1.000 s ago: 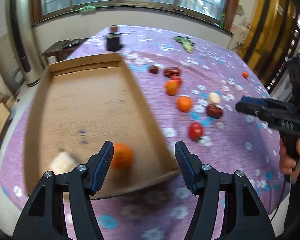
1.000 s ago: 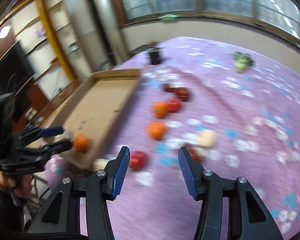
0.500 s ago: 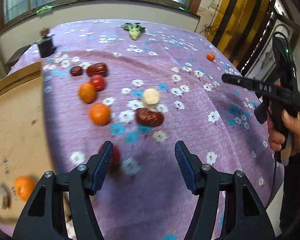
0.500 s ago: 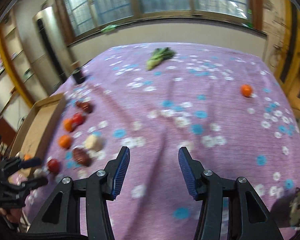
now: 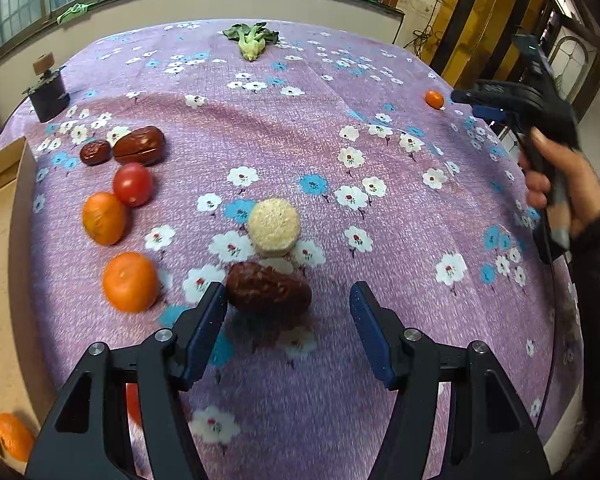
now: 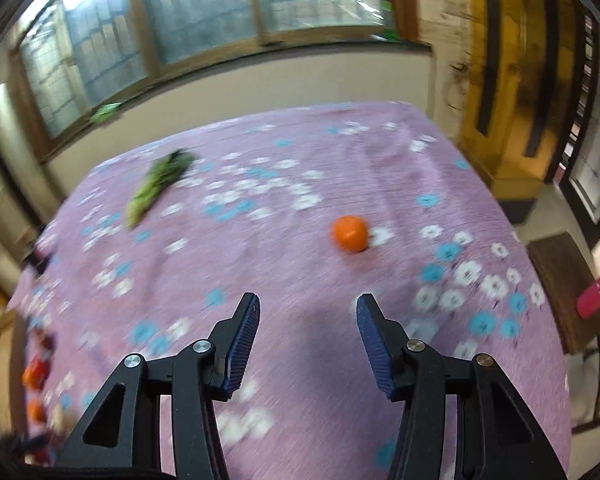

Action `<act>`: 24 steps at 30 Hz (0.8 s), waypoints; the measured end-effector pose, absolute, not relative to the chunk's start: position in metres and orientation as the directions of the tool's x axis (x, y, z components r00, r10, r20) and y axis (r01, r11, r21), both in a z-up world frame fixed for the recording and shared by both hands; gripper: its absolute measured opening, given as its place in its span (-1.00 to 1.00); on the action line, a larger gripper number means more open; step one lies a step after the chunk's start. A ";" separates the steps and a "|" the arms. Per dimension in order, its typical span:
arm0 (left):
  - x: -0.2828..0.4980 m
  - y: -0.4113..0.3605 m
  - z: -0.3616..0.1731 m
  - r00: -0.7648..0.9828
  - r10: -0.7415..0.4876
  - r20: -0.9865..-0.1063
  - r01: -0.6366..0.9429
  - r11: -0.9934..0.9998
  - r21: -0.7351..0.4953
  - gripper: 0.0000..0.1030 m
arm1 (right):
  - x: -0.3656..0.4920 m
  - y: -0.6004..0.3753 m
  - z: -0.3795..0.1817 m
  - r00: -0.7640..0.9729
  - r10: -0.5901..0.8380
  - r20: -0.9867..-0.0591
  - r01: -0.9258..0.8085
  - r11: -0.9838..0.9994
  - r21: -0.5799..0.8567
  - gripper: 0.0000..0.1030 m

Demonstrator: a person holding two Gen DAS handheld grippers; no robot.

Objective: Organize fruits
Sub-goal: 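Grasp the dark red date with the left gripper while the right gripper grasps another orange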

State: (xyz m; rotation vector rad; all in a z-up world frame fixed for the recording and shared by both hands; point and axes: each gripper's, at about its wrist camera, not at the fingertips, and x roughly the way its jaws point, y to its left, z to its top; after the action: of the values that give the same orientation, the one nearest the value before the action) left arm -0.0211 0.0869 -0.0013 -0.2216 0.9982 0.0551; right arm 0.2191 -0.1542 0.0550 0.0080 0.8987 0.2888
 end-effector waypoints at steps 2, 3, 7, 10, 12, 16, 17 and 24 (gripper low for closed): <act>-0.017 0.086 -0.005 0.540 -0.055 -0.840 -0.144 0.977 -0.156 0.21 | 0.240 -0.151 0.044 0.568 0.236 -0.788 -0.231 0.965 0.123 0.01; -0.015 0.086 -0.006 0.538 -0.054 -0.841 -0.143 0.978 -0.154 0.21 | 0.248 -0.147 0.038 0.568 0.220 -0.793 -0.223 0.969 0.109 0.00; -0.011 0.082 -0.008 0.544 -0.041 -0.838 -0.123 0.984 -0.128 0.21 | 0.266 -0.141 0.029 0.610 0.159 -0.776 -0.170 0.983 0.068 -0.23; -0.010 0.081 -0.009 0.550 -0.031 -0.834 -0.117 0.987 -0.114 0.21 | 0.283 -0.141 0.022 0.602 0.131 -0.788 -0.142 0.988 0.055 -0.20; -0.010 0.081 -0.009 0.555 -0.026 -0.831 -0.119 0.987 -0.110 0.02 | 0.291 -0.141 0.013 0.595 0.066 -0.801 -0.109 0.994 0.001 -0.31; -0.010 0.091 -0.008 0.567 -0.048 -0.822 -0.124 0.982 -0.144 -0.49 | 0.278 -0.147 0.013 0.608 0.089 -0.789 -0.111 0.994 0.027 -0.43; -0.011 0.094 -0.008 0.568 -0.069 -0.820 -0.125 0.978 -0.169 -0.49 | 0.271 -0.148 0.016 0.611 0.105 -0.785 -0.118 0.992 0.041 -0.43; -0.032 0.094 0.000 0.587 -0.079 -0.806 -0.115 0.977 -0.179 -0.49 | 0.170 -0.126 0.048 0.578 0.339 -0.743 -0.325 0.930 0.172 -0.44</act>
State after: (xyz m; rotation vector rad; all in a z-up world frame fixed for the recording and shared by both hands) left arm -0.0319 0.0935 0.0003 -0.2217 0.9458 0.0213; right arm 0.1701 -0.1265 0.0483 0.0172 0.8723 0.3885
